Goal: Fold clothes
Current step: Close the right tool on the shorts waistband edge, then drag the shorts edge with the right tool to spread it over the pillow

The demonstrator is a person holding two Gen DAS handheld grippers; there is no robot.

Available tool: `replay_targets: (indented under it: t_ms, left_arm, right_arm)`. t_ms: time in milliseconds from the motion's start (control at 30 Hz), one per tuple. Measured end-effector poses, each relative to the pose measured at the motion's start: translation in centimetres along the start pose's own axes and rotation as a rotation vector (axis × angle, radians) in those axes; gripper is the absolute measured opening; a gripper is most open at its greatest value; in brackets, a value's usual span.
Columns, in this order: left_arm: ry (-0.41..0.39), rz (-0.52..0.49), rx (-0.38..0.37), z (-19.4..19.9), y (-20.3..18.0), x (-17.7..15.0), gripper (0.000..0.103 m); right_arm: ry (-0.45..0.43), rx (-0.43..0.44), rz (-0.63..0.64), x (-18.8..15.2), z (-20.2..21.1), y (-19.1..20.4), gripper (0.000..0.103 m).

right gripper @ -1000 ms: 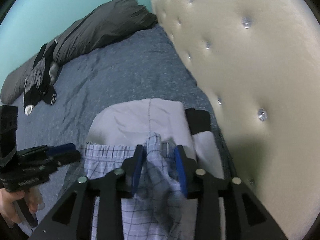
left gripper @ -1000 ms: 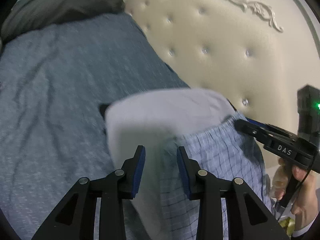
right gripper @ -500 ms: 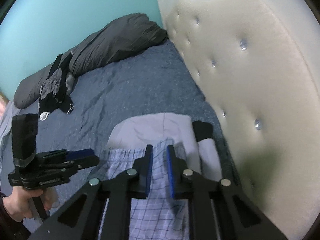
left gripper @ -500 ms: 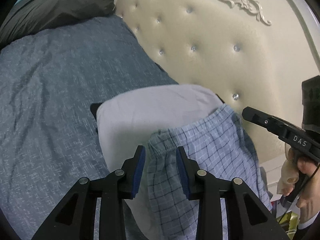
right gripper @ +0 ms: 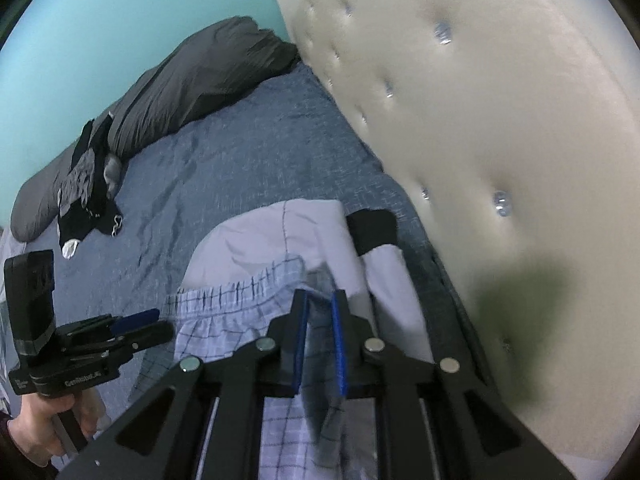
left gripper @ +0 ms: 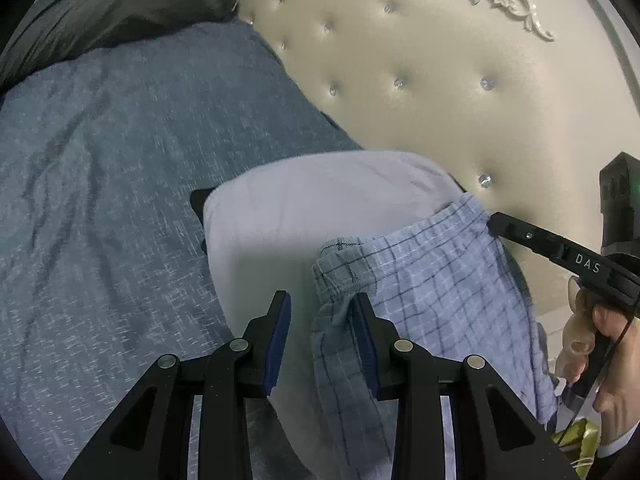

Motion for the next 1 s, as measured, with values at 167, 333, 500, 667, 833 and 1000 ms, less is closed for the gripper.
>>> replay_targets:
  t_ms: [167,333,500,667,833,1000]
  left_arm:
    - [-0.009,-0.022,-0.002,2.8,-0.1,-0.9,0.034]
    - [0.002,-0.051,-0.015,5.3,-0.7,-3.0,0.034]
    - [0.008,-0.042,-0.023,7.2,-0.7,-5.0,0.035]
    - [0.015,-0.048,0.0,8.6,-0.7,-6.7,0.035]
    - [0.008,-0.065,0.005,9.9,-0.8,-7.9,0.035]
    - [0.006,-0.063,0.003,11.0,-0.8,-8.6,0.035]
  right_arm:
    - [-0.026,0.035,-0.009,-1.1,3.1,-0.4,0.012]
    - [-0.008,0.034,0.01,-4.3,5.9,-0.6,0.012]
    - [-0.011,0.004,0.053,-8.3,8.6,0.1,0.012]
    - [-0.047,-0.031,0.082,-12.0,10.4,1.0,0.013]
    - [-0.067,-0.064,0.147,-14.2,11.6,2.7,0.013]
    - [-0.048,-0.077,0.206,-15.6,11.4,4.1,0.013]
Point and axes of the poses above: each gripper's, at about its wrist camera, not at the fingertips, and z roughly against the way its jaws point, y to its left, x to its top, the point moved 1 cm from there along -z, roughly the way its jaws point, and after that the axes turned 3 degrees about -z, right-handed, at the moved point
